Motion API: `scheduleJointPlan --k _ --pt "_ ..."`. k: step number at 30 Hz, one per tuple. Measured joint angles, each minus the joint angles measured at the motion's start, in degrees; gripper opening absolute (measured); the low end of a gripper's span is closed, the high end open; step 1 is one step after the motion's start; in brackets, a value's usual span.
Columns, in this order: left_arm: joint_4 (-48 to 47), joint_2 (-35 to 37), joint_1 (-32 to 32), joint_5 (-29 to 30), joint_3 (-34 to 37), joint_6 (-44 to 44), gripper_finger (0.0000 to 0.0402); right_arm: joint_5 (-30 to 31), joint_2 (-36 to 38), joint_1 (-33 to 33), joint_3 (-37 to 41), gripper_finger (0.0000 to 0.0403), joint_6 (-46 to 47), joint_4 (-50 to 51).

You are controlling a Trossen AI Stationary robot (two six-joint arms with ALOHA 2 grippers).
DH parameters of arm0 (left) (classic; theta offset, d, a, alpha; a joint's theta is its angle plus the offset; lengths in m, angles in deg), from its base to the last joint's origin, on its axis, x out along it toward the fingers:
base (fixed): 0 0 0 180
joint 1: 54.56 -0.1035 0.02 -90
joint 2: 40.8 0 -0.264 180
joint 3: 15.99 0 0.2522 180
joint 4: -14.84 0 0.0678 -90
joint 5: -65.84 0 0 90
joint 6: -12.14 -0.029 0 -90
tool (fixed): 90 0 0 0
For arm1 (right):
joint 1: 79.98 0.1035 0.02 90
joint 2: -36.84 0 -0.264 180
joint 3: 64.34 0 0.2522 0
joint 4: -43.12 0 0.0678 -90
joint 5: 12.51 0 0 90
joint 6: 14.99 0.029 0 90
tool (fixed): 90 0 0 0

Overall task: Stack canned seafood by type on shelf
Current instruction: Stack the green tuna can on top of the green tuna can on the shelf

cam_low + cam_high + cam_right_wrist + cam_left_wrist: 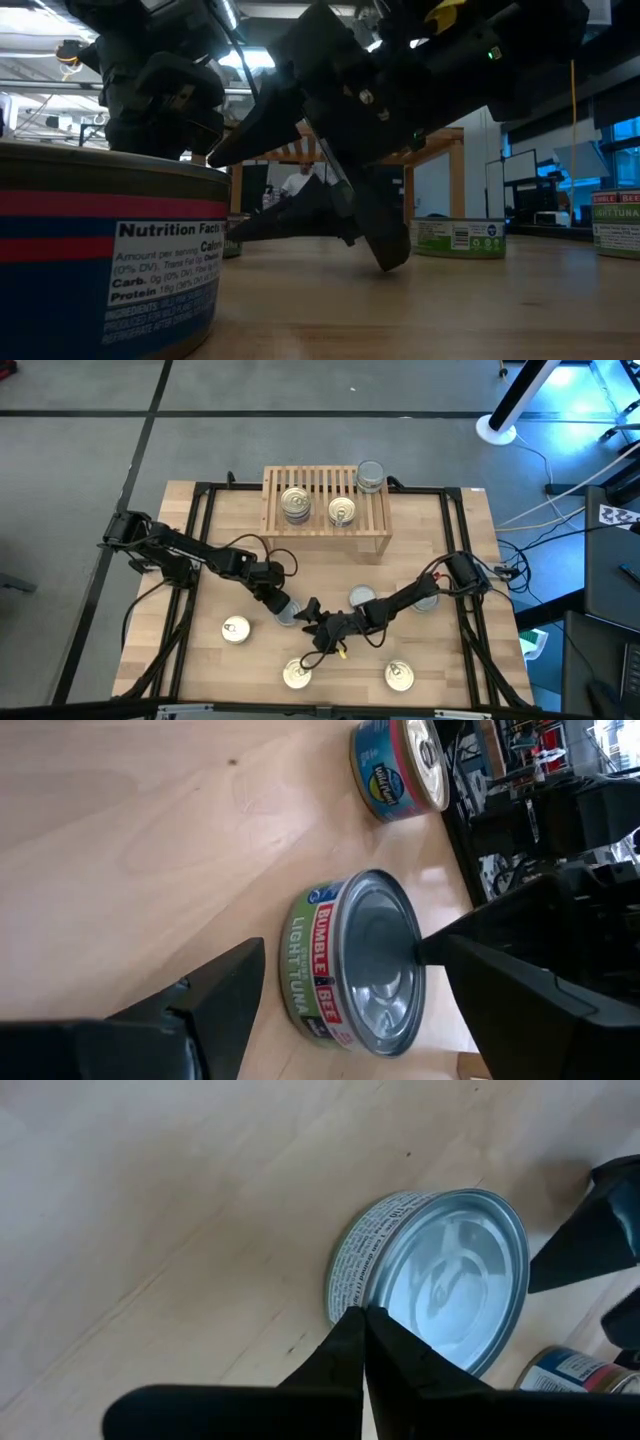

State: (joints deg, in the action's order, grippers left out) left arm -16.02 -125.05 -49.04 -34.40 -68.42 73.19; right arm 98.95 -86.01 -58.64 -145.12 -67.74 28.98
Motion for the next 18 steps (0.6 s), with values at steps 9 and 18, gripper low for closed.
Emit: scheduleJointPlan --k 9,18 --pt "-0.6 0.0 0.0 -0.5 0.0 0.6 0.0 0.0 0.1 0.0 0.0 0.0308 0.0 0.8" --pt "-0.1 0.0 0.0 -0.5 0.0 0.6 0.0 0.0 0.1 0.0 0.0 0.0308 0.0 0.9"
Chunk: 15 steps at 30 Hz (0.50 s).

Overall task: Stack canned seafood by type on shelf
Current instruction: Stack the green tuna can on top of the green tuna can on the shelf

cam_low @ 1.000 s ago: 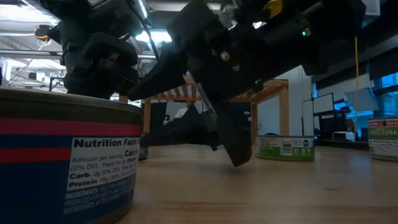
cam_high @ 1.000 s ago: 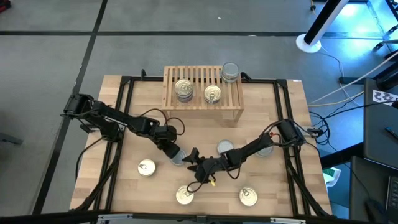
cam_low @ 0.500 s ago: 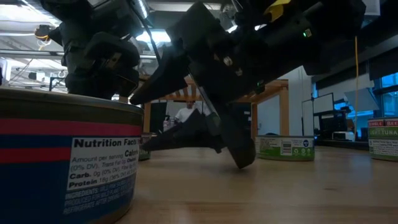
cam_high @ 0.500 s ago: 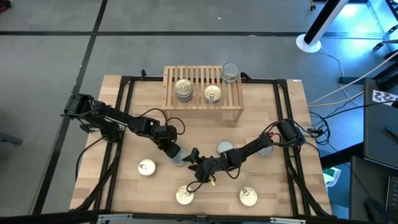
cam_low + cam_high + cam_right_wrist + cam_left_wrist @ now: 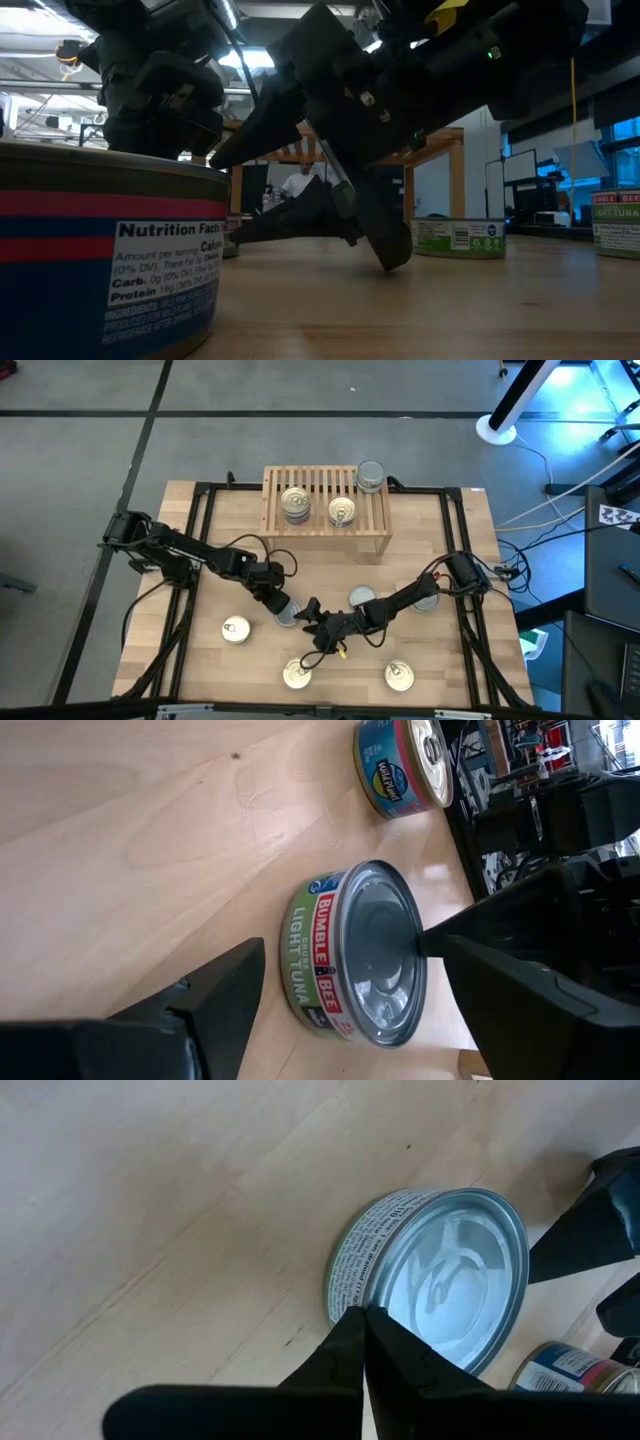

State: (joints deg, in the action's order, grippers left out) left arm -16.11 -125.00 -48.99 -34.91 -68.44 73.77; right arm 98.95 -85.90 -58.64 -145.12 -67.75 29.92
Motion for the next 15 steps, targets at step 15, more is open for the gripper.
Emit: scheduleJointPlan --k 15 --pt "4.2 -0.1 0.0 -1.7 0.1 0.0 0.0 0.0 0.0 0.6 0.0 0.0308 -0.1 0.1"
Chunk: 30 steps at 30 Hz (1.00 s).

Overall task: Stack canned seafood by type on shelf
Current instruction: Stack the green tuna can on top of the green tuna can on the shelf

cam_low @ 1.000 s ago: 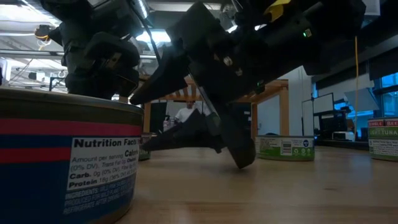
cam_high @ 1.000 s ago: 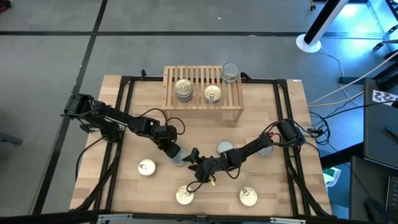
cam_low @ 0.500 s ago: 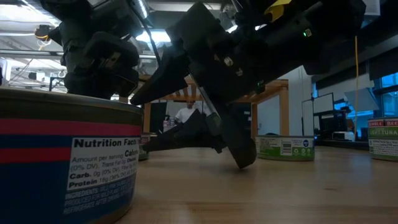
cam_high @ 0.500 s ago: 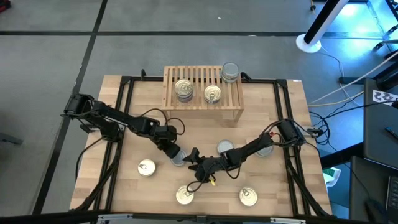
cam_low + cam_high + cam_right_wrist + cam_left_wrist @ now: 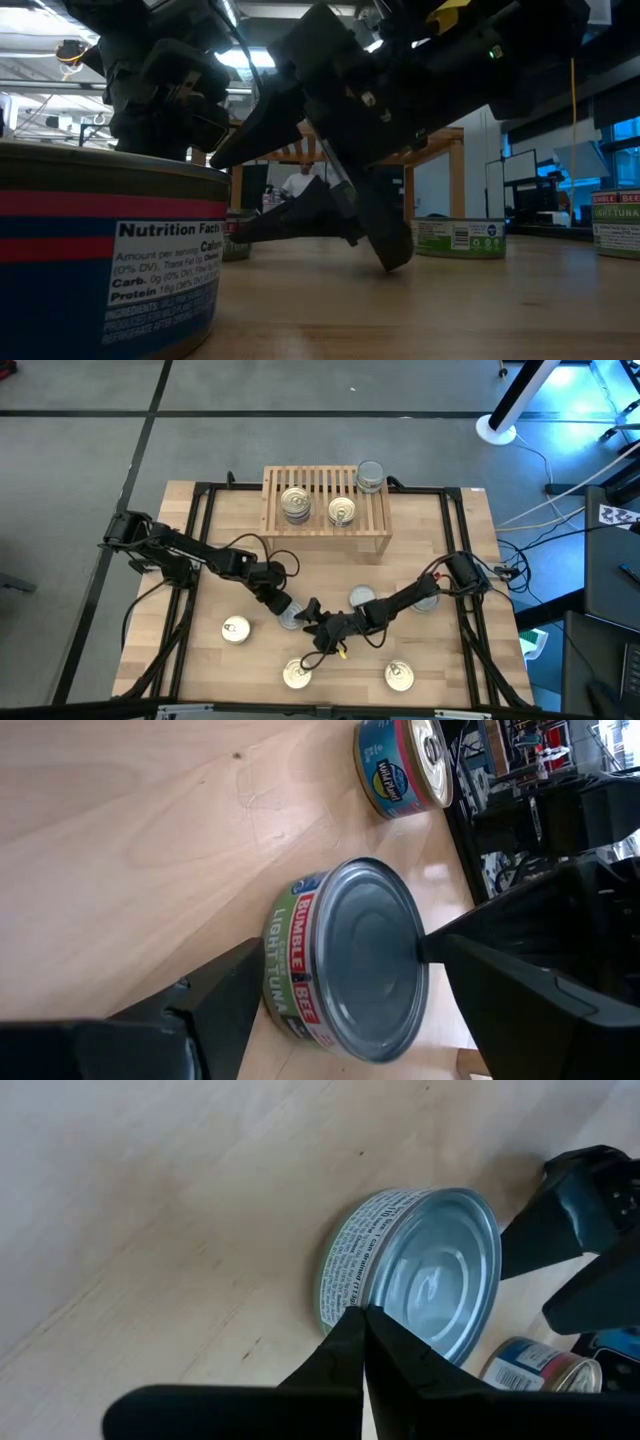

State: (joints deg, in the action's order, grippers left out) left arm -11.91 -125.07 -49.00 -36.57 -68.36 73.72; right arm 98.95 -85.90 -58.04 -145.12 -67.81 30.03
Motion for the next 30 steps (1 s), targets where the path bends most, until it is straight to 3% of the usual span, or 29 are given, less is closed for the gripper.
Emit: scheduleJointPlan --k 16,30 --pt "4.7 0.1 -0.3 -1.2 -0.1 0.5 0.0 0.8 0.0 0.7 0.0 0.0308 0.0 0.0" --pt "8.5 0.1 -2.9 -5.2 -0.1 0.6 0.0 9.6 0.0 3.2 0.0 0.0308 -0.2 0.5"
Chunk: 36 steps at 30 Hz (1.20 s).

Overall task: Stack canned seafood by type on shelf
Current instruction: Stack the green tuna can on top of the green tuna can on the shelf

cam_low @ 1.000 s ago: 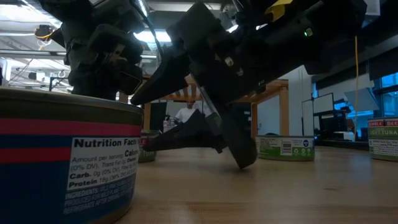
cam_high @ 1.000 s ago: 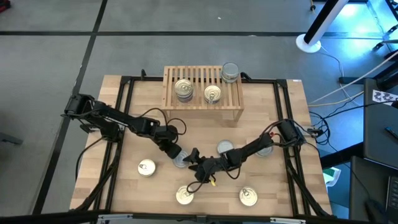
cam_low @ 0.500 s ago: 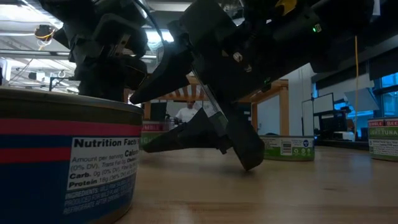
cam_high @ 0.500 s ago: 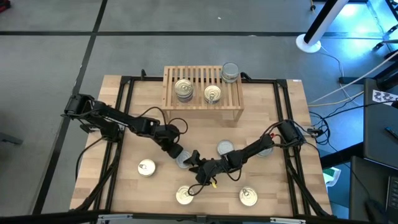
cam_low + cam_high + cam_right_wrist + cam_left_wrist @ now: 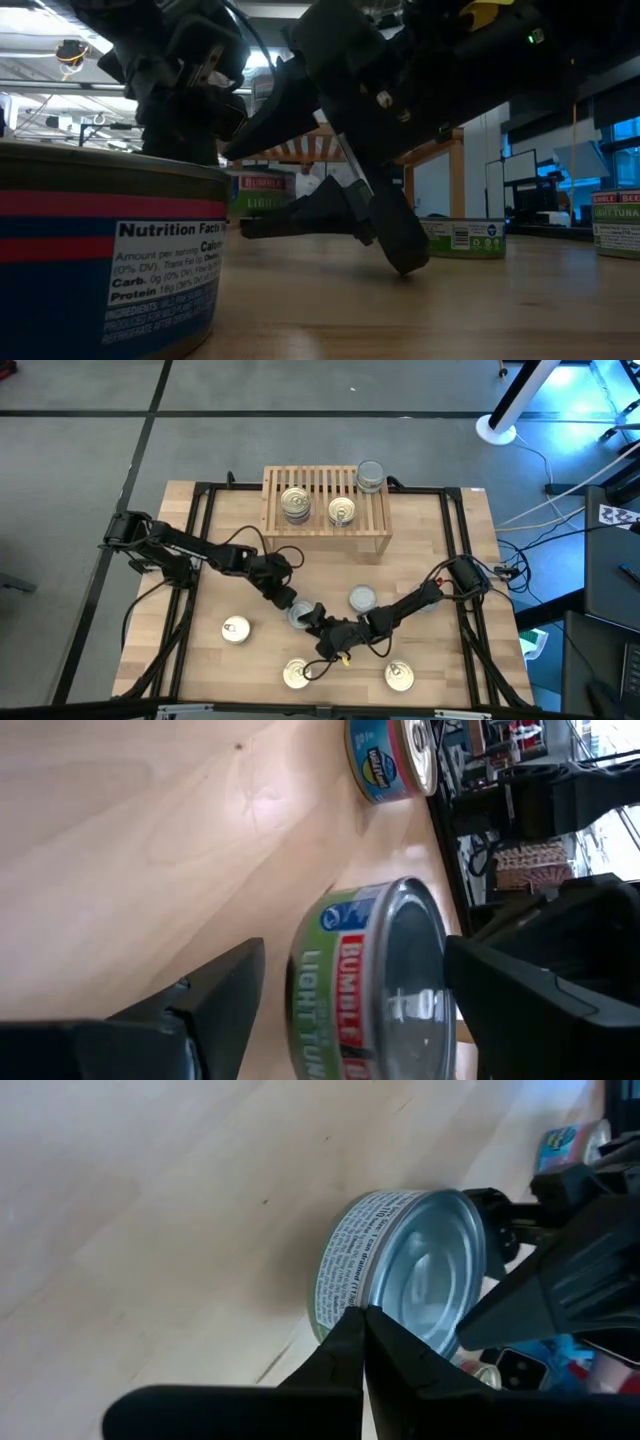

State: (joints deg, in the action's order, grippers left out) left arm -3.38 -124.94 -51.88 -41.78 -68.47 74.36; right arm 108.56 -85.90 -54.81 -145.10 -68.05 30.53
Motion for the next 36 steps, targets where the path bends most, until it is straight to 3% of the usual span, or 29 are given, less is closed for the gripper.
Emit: scheduleJointPlan --k 10,16,20,28,36 --pt "2.0 0.0 -0.1 -4.0 0.0 0.3 0.0 8.0 -0.1 0.0 0.1 0.0308 0.0 0.1" --pt "2.7 0.0 -0.1 -4.1 0.0 0.4 0.0 9.0 -0.1 0.0 0.1 0.0303 0.0 -0.5" --pt "2.7 0.0 -0.1 -4.1 0.0 0.4 0.0 8.9 -0.1 0.0 0.1 0.0264 0.0 -0.5" --pt "2.2 0.0 0.0 -4.0 0.0 0.0 0.0001 9.4 0.0 0.0 0.0 0.0131 -0.1 -1.2" --pt "2.7 0.1 0.0 -4.2 -0.1 0.4 0.0051 8.6 0.9 1.1 0.1 0.0124 -0.4 0.4"
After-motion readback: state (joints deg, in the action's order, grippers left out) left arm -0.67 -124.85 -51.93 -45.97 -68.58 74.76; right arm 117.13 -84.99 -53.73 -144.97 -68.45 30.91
